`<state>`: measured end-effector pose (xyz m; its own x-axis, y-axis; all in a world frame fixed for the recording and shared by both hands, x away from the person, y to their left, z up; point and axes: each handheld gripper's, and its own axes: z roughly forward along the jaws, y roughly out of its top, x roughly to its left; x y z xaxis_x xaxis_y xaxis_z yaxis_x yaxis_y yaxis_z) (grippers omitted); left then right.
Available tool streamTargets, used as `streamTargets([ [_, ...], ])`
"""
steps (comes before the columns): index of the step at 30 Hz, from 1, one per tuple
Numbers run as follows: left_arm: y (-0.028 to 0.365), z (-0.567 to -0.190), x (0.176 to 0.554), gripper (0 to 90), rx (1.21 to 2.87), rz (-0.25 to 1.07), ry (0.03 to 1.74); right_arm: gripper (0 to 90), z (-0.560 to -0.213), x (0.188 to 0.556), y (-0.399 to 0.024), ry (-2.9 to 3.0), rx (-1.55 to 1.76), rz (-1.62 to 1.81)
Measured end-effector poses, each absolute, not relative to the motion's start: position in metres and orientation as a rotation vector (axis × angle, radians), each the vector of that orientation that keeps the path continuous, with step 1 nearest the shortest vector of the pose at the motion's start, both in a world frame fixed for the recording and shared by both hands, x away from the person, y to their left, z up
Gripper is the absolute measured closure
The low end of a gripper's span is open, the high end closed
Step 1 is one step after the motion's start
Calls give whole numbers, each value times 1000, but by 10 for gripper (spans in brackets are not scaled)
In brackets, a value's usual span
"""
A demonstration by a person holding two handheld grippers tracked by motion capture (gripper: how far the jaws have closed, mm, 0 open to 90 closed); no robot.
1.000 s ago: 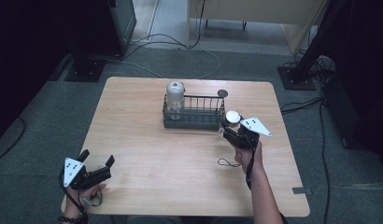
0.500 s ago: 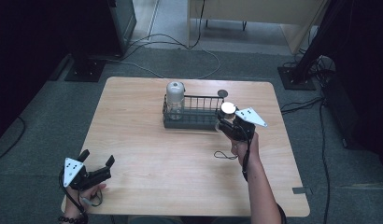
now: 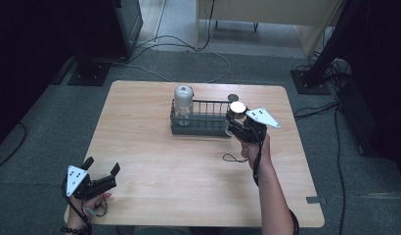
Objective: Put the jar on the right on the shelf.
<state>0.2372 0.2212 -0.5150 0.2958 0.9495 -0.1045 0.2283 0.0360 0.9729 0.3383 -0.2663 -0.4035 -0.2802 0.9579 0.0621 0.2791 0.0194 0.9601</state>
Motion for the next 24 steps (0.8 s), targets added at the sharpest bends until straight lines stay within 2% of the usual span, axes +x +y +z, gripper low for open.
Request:
streamTargets([
  [24,221,-515,237,0,1442,807,1157,371,-388,365,-255,1622,1276,1303],
])
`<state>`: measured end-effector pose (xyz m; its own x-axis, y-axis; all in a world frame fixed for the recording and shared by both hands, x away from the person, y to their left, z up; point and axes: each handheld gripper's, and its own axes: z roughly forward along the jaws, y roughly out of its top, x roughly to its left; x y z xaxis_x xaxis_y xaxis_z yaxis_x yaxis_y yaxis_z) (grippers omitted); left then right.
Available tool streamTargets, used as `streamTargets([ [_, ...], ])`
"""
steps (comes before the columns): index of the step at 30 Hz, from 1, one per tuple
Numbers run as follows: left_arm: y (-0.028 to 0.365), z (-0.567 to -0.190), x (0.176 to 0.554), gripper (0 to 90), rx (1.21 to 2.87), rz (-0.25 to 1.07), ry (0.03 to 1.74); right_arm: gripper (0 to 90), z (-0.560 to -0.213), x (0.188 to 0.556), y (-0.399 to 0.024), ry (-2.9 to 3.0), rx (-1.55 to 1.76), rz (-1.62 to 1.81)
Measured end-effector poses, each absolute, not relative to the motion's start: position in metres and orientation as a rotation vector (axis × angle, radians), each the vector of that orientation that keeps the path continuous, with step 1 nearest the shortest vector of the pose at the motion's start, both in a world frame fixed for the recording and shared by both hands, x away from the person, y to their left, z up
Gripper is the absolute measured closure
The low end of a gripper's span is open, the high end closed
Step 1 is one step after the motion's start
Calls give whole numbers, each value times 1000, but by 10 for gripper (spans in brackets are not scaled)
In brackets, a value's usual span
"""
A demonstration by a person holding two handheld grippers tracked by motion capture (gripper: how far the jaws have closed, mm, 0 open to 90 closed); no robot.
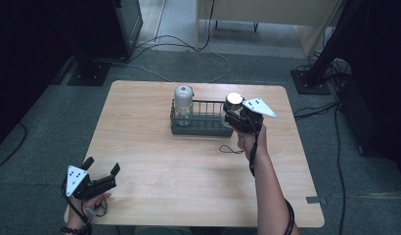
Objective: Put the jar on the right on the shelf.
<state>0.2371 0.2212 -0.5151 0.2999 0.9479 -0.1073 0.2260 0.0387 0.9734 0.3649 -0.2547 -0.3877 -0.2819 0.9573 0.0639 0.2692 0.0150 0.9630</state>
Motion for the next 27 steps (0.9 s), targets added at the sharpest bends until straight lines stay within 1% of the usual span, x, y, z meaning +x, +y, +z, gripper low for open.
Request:
streamTargets([
  [19,221,-515,237,0,1446,804,1152,371,-389,391,-242,1628,1284,1296],
  [27,221,-515,237,0,1448,804,1150,371,-395,401,-236,1644,1290,1272],
])
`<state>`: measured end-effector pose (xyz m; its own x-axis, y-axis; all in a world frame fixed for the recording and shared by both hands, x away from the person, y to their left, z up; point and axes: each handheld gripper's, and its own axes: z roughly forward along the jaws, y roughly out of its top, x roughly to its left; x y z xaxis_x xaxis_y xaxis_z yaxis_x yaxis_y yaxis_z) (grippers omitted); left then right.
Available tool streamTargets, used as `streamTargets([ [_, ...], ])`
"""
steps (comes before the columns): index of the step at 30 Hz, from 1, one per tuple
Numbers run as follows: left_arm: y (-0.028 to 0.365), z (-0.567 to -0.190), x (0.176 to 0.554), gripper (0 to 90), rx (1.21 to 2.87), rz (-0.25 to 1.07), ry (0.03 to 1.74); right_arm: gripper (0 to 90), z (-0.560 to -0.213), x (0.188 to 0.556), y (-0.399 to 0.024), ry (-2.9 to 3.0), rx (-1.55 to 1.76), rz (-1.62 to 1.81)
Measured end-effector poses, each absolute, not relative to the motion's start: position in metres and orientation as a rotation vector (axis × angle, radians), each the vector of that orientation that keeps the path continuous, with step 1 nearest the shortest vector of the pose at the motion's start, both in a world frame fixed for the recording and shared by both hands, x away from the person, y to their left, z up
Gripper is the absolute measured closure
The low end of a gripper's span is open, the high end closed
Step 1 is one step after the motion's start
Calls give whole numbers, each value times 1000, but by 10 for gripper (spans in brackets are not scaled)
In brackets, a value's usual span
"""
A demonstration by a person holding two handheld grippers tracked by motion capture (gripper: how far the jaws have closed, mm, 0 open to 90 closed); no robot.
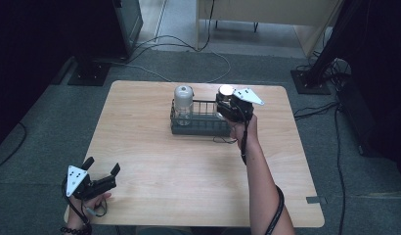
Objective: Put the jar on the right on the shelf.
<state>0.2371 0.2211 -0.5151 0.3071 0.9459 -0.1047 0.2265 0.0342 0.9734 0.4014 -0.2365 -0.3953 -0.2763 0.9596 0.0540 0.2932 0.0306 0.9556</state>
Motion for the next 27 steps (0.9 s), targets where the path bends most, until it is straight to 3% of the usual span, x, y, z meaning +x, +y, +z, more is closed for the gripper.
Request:
streamTargets([
  [21,221,-515,237,0,1449,804,1149,370,-407,412,-236,1649,1302,1253],
  [27,221,-515,237,0,1451,801,1147,370,-425,413,-241,1657,1339,1240],
])
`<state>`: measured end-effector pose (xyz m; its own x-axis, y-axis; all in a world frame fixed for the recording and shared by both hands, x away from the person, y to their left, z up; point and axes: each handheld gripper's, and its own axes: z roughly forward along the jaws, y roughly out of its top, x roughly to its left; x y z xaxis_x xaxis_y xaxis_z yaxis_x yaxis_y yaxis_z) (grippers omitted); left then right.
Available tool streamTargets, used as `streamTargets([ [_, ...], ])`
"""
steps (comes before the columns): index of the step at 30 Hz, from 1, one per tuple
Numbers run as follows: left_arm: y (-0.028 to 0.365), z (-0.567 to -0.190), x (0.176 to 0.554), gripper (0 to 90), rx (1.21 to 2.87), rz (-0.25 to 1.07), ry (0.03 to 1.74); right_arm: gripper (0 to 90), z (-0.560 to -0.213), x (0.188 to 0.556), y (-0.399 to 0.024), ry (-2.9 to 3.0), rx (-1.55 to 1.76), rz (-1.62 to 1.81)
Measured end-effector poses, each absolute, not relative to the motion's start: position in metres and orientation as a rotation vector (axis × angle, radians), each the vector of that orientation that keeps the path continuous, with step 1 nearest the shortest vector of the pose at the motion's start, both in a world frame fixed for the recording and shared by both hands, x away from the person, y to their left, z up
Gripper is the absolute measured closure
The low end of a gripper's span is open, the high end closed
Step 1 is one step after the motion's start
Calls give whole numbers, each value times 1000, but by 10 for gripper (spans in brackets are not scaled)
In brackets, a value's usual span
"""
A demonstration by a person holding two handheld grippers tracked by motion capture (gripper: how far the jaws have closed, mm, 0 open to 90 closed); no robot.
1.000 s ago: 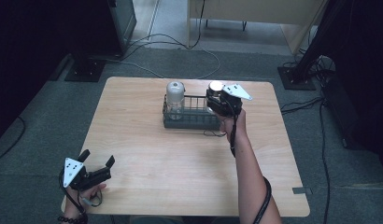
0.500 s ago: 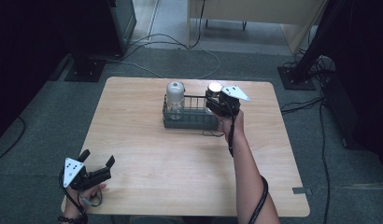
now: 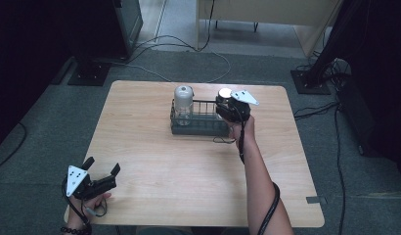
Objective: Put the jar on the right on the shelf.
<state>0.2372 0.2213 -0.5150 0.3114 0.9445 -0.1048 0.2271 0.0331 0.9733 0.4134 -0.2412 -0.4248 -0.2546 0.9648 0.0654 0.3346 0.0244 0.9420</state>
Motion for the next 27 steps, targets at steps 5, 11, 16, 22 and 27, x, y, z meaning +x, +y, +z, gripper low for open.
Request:
streamTargets([
  [5,221,-515,237,0,1449,802,1147,370,-434,410,-241,1667,1341,1234],
  [11,221,-515,238,0,1452,797,1148,369,-446,406,-242,1672,1349,1232],
  [16,221,-515,237,0,1452,799,1147,362,-447,402,-243,1670,1342,1234],
  [22,221,-515,237,0,1449,802,1146,174,-450,401,-247,1696,1366,1212],
  [27,221,-515,237,0,1451,805,1147,92,-461,384,-264,1635,1399,1296],
])
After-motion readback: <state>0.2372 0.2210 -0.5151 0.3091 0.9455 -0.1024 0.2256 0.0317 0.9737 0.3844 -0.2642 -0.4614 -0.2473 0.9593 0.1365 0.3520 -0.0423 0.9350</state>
